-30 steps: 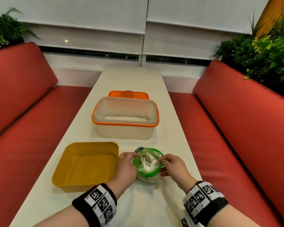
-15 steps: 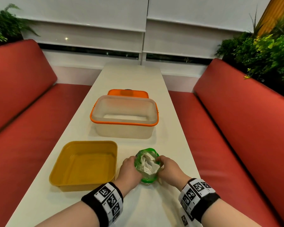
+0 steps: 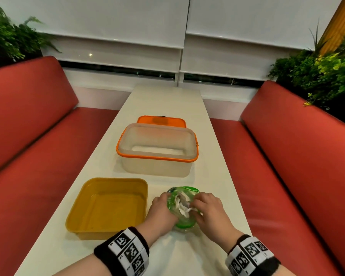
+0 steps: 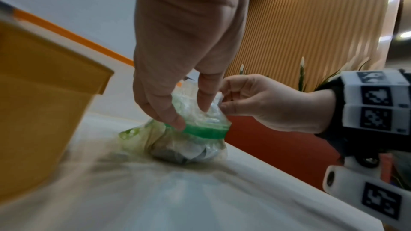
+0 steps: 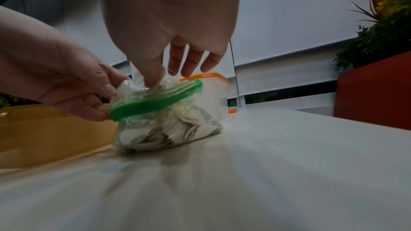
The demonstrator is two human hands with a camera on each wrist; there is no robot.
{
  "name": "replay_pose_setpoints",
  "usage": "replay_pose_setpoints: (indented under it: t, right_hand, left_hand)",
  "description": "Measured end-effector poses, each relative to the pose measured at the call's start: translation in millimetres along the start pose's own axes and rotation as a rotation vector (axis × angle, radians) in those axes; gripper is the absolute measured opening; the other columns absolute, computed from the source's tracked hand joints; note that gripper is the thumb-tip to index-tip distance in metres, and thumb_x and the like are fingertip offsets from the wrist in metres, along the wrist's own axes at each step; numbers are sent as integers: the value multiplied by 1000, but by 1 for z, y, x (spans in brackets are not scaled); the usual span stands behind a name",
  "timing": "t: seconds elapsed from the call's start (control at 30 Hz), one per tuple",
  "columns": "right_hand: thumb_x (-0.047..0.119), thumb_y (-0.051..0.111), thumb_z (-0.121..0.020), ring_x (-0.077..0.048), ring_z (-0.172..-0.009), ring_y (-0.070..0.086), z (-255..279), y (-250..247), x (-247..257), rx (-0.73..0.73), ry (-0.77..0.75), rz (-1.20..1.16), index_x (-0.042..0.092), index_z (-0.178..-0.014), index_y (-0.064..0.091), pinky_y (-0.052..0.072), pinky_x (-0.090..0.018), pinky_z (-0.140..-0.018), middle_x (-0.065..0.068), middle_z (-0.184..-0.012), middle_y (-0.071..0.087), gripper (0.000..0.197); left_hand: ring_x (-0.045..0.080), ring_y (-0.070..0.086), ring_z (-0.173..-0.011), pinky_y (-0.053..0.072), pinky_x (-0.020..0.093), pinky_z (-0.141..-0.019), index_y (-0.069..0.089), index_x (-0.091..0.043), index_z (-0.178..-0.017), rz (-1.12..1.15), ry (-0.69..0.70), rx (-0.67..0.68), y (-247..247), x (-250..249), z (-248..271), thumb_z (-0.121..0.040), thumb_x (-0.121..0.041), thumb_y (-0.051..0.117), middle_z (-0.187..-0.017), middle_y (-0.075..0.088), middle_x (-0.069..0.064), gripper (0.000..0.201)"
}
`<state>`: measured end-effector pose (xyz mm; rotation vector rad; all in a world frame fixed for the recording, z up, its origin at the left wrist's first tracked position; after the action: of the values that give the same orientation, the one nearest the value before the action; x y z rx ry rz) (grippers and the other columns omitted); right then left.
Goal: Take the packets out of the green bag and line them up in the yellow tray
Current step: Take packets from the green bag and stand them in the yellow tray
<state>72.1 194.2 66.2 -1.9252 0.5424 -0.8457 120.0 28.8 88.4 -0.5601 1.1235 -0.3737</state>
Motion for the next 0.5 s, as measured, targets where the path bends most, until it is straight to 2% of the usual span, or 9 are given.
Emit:
replay_pose_setpoints:
  t: [0.07, 0.13, 0.2, 0.3, 0.37, 0.5]
  right_hand:
    - [34, 51, -74, -21, -74, 58, -8, 0, 2, -12, 10, -16, 32, -82, 60, 38, -29, -64, 9, -84, 60, 12]
    - [32, 55, -77, -23, -78, 58, -14, 2, 5, -12, 78, -62, 24, -81, 65, 39, -31, -68, 6, -84, 61, 13]
    - [28, 58, -82, -23, -89, 57, -22, 4, 8, 20, 164, -74, 20, -89, 65, 40, -32, -76, 4, -89, 61, 13]
    - [33, 57, -84, -18, -102, 51, -30, 7, 18, 95, 247, 16, 23, -108, 60, 36, -31, -83, 5, -103, 57, 26]
    - [34, 54, -85, -19, -103, 50, -35, 9, 23, 114, 281, 66, 23, -108, 60, 34, -32, -81, 4, -104, 55, 26]
    - [30, 51, -86, -21, -99, 49, -40, 9, 29, 120, 294, 115, 20, -93, 61, 26, -31, -72, 3, -98, 54, 16]
  left_hand:
    - [20, 42, -124, 38, 27, -104, 32, -23, -140, -23, 43, 25, -3, -5, 6, -80, -21, 67, -135, 37, 4, 70]
    - [19, 36, -129, 34, 25, -106, 30, -22, -141, -39, 72, 47, -7, -8, 10, -82, -23, 65, -139, 33, 4, 68]
    - [19, 36, -131, 32, 24, -106, 30, -22, -142, -32, 69, 64, -10, -8, 12, -82, -25, 66, -141, 32, 4, 70]
    - [17, 39, -128, 32, 23, -104, 30, -22, -143, -24, 55, 83, -15, -8, 15, -80, -26, 68, -142, 30, 3, 73]
    - [17, 37, -130, 31, 22, -104, 29, -22, -143, -39, 68, 104, -17, -9, 16, -80, -26, 67, -143, 29, 3, 73]
    - [16, 36, -131, 30, 18, -101, 31, -21, -142, -63, 98, 130, -23, -9, 17, -80, -26, 67, -144, 27, 1, 72]
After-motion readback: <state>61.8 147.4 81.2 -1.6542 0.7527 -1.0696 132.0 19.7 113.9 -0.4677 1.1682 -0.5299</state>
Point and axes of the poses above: each hand's wrist, its own z-axis away from the middle knuckle, its own y-axis out of the palm, x = y × z, the point moved 1 cm from there along -z, towards the middle knuckle
